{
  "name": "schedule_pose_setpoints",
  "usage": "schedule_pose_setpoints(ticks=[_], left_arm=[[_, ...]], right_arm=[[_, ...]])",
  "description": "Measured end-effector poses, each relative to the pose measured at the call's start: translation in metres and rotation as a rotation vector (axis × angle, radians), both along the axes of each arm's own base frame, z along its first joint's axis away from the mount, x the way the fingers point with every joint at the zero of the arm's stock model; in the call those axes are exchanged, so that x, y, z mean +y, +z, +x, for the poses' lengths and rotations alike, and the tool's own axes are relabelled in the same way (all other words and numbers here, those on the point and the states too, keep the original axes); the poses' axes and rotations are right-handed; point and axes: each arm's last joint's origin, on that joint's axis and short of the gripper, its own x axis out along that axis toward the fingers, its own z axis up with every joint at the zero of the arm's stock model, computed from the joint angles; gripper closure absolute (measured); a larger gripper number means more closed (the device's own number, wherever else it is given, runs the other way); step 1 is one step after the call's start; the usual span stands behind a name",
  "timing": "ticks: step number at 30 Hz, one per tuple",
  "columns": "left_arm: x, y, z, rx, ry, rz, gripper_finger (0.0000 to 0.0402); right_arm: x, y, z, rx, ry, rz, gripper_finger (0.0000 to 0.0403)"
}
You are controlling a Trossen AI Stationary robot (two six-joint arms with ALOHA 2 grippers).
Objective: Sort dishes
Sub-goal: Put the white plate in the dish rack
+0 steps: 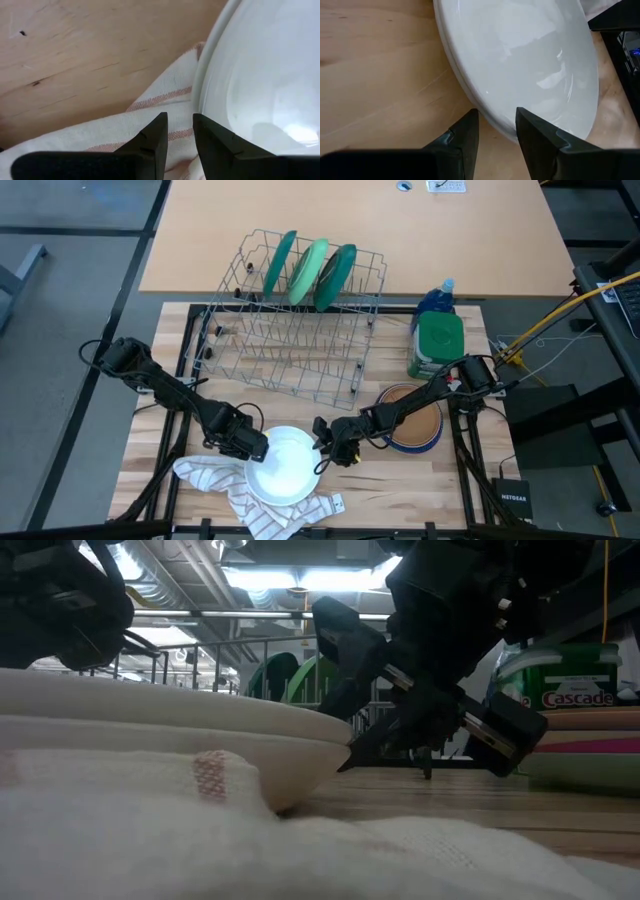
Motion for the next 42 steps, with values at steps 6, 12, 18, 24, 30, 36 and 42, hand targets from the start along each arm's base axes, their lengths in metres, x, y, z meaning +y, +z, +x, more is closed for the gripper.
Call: schedule_pose_setpoints(ticks=[6, 12, 18, 24, 30, 36, 42], left_arm=[[0.0, 0.0, 0.001, -0.018, 0.022, 0.016, 0.0314], [0.0, -0.002, 0.003, -0.025, 0.044, 0.031, 0.0314], [-0.003, -0.015, 0.009, -0.003, 0.039, 0.028, 0.0314], [-0.003, -0.015, 0.01, -0.004, 0.044, 0.024, 0.0314], [-0.001, -0.016, 0.013, -0.019, 0.049, 0.017, 0.0314], [-0.002, -0.017, 0.016, -0.05, 0.052, 0.014, 0.0314], [-0.002, -0.016, 0.017, -0.071, 0.029, 0.021, 0.0314]], right_arm=[[0.0, 0.0, 0.0, 0.0, 0.001, 0.001, 0.027], [0.0, 0.0, 0.0, -0.001, 0.002, 0.001, 0.027], [0.001, 0.001, 0.0, -0.013, 0.026, 0.017, 0.027], [0.001, 0.002, 0.0, -0.018, 0.035, 0.022, 0.027], [0.002, 0.003, 0.001, -0.037, 0.052, 0.017, 0.027], [0.002, 0.003, 0.001, -0.035, 0.053, 0.015, 0.027], [0.002, 0.002, 0.001, -0.034, 0.051, 0.016, 0.027]])
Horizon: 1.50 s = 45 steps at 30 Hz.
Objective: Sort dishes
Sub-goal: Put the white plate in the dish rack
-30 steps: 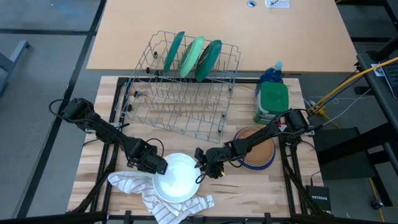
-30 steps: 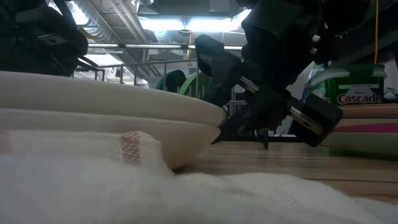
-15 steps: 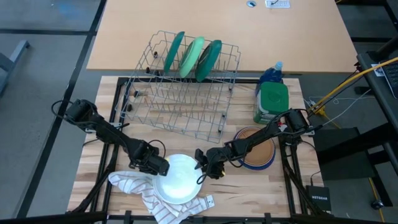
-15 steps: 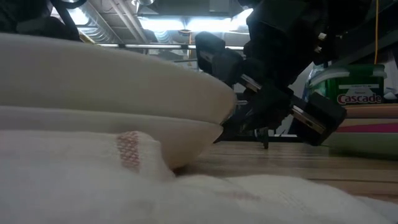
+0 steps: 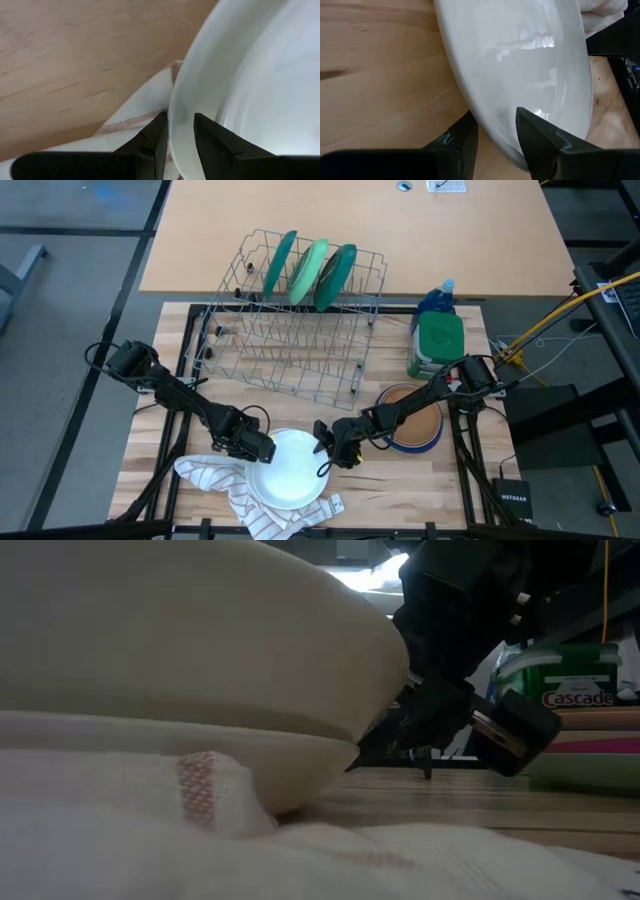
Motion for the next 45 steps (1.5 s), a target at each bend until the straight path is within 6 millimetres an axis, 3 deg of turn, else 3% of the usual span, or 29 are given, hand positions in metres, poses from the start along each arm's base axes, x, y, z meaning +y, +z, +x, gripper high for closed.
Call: schedule_pose_setpoints(ticks=[13, 28, 37, 45], left_arm=[[0.0, 0.0, 0.001, -0.028, -0.078, 0.018, 0.0313], [0.006, 0.002, -0.008, 0.046, -0.147, 0.085, 0.0314], [0.007, 0.011, -0.013, 0.033, -0.147, 0.065, 0.0314], [0.007, 0.013, -0.012, 0.017, -0.138, 0.057, 0.0314]], right_arm=[[0.0, -0.002, -0.002, 0.031, 0.015, -0.007, 0.0322], [0.009, -0.002, -0.004, 0.04, -0.006, -0.026, 0.0331], [0.02, -0.001, -0.008, 0.021, -0.003, -0.069, 0.0362], [0.02, -0.002, -0.009, 0.026, -0.007, -0.072, 0.0363]])
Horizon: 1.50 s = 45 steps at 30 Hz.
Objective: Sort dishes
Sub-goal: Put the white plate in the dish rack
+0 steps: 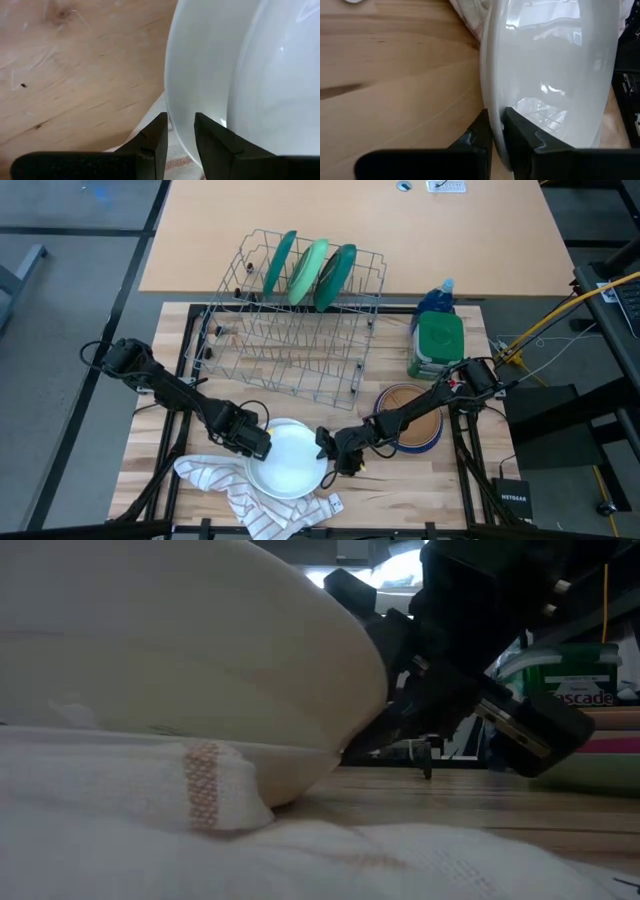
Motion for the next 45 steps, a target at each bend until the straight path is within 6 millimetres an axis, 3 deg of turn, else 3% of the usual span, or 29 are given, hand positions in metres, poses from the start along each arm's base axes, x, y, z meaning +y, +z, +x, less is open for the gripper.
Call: schedule_pose_setpoints(ticks=[13, 32, 45], left_arm=[[0.002, -0.001, -0.003, 0.031, -0.009, 0.022, 0.0314], [0.002, -0.001, -0.004, 0.043, -0.009, 0.027, 0.0314], [0.004, -0.001, -0.005, 0.063, 0.021, 0.03, 0.0314]], right_arm=[[-0.001, 0.012, -0.002, -0.014, -0.034, 0.033, 0.0365], [0.001, 0.017, -0.002, 0.069, -0.148, 0.281, 0.0368], [0.03, 0.034, -0.001, 0.135, -0.179, 0.262, 0.037]])
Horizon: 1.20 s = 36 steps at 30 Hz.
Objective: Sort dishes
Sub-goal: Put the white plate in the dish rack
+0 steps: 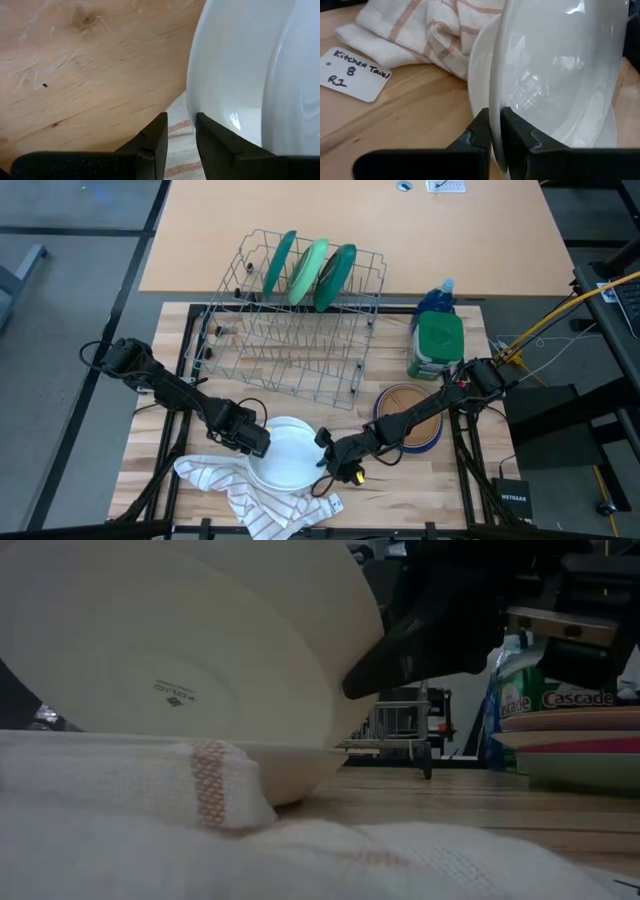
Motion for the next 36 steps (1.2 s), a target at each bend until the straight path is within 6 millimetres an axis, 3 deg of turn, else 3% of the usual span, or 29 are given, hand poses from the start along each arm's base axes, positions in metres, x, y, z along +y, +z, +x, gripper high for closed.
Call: schedule_pose_setpoints(ticks=[11, 17, 27, 36], left_arm=[[0.017, 0.002, 0.003, -0.022, -0.018, 0.096, 0.0314], [0.029, 0.021, -0.006, -0.063, -0.024, 0.127, 0.0314], [0.051, 0.085, -0.055, -0.32, 0.004, 0.221, 0.0314], [0.074, 0.13, -0.103, -0.684, -0.026, 0.441, 0.0314]], right_arm=[[0.0, 0.003, 0.002, 0.019, -0.025, 0.005, 0.0371], [0.0, 0.003, 0.002, 0.017, -0.032, 0.003, 0.0371], [0.001, 0.008, 0.005, 0.007, -0.07, 0.007, 0.0371], [-0.005, 0.036, 0.025, -0.007, -0.243, 0.145, 0.0372]])
